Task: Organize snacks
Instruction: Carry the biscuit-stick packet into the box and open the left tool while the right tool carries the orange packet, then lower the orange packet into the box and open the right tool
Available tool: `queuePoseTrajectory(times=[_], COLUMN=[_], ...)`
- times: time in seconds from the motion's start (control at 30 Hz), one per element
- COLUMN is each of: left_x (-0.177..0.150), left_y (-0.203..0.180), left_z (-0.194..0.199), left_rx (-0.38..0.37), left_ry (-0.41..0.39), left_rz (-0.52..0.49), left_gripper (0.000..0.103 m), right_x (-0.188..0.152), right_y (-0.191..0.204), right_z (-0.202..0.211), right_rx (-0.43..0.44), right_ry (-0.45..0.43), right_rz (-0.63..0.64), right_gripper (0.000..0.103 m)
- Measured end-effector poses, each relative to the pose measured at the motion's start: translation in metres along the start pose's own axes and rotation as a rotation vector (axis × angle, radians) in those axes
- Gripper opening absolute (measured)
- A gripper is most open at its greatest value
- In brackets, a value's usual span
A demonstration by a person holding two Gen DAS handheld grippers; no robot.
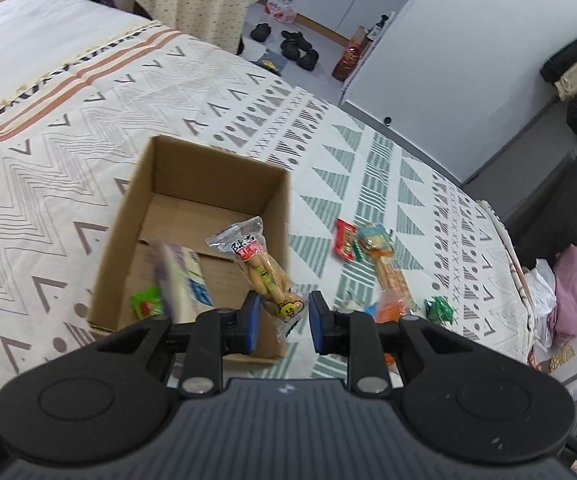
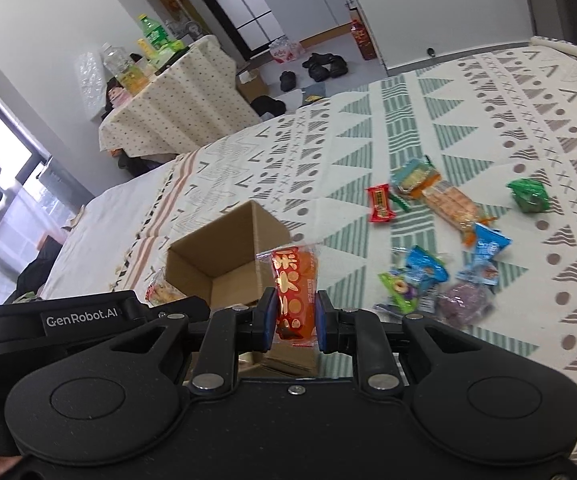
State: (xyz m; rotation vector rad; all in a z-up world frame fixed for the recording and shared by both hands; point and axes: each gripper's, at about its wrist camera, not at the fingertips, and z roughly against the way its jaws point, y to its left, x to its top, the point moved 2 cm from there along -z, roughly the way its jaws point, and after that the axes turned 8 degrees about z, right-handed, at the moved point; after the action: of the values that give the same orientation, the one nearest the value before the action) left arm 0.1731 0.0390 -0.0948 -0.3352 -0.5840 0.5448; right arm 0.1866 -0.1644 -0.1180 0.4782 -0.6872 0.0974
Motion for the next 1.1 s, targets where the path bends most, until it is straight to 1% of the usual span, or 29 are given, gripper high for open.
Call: queuePoseTrajectory(times=[0.1,0.13,0.17,0.2,0.27,0.33,0.43,0.53,0.63,0.7,0.77,0.8,0.83,0.87,0.9,0.93,1.1], left_x=[0.011,0.014,0.018,0.021,0.026,0.031,0.036,0.036,0.035,0.035,0.035,0.035,0.035,0.035,0.036,0.036,0.042], left_y=[0.014,0.018,0.023,0.028,0.037,0.046,0.055,0.060,0.064,0.067,0.070,0.072,0.074,0.076,0.078,0.080,0.089], left_z=[0.000,0.000,0.000,-0.001,-0.003,-0.006,-0.012,-0.017,-0.022,-0.025,-0.027,-0.028,-0.027,-0.026,-0.024,-0.022,-0.011], left_rx=[0.012,0.016,0.020,0.025,0.036,0.047,0.054,0.056,0.060,0.075,0.076,0.076,0.078,0.080,0.081,0.081,0.080], left_ry=[-0.002,-0.003,-0.004,-0.004,-0.003,0.004,0.024,0.046,0.071,0.086,0.100,0.107,0.112,0.112,0.106,0.100,0.094], left_rz=[0.022,0.026,0.032,0.039,0.054,0.068,0.072,0.073,0.076,0.080,0.088,0.095,0.101,0.105,0.107,0.108,0.116], left_gripper=[0.024,0.024,0.024,0.024,0.024,0.024,0.024,0.025,0.026,0.028,0.030,0.036,0.043,0.046,0.051,0.053,0.056], right_x=[0.003,0.004,0.005,0.006,0.006,0.007,0.006,-0.001,-0.011,-0.019,-0.026,-0.030,-0.033,-0.037,-0.040,-0.043,-0.064], right_y=[0.013,0.017,0.021,0.025,0.033,0.038,0.037,0.024,0.013,0.008,0.005,0.004,0.004,0.003,0.003,0.004,0.008], right_z=[-0.007,-0.010,-0.014,-0.017,-0.025,-0.032,-0.038,-0.041,-0.041,-0.042,-0.044,-0.045,-0.046,-0.047,-0.049,-0.052,-0.076], right_rx=[0.010,0.019,0.031,0.039,0.046,0.047,0.022,-0.014,-0.044,-0.067,-0.087,-0.095,-0.103,-0.109,-0.112,-0.112,-0.128], right_ry=[0.004,0.005,0.006,0.007,0.015,0.022,0.031,0.060,0.094,0.118,0.143,0.153,0.161,0.166,0.176,0.192,0.283], right_rz=[0.019,0.025,0.029,0.034,0.051,0.047,0.034,-0.019,-0.038,-0.043,-0.046,-0.049,-0.052,-0.054,-0.055,-0.055,-0.039], right_gripper=[0.018,0.011,0.006,0.006,0.001,0.001,0.001,0.007,0.009,0.010,0.018,0.021,0.028,0.032,0.032,0.033,0.033])
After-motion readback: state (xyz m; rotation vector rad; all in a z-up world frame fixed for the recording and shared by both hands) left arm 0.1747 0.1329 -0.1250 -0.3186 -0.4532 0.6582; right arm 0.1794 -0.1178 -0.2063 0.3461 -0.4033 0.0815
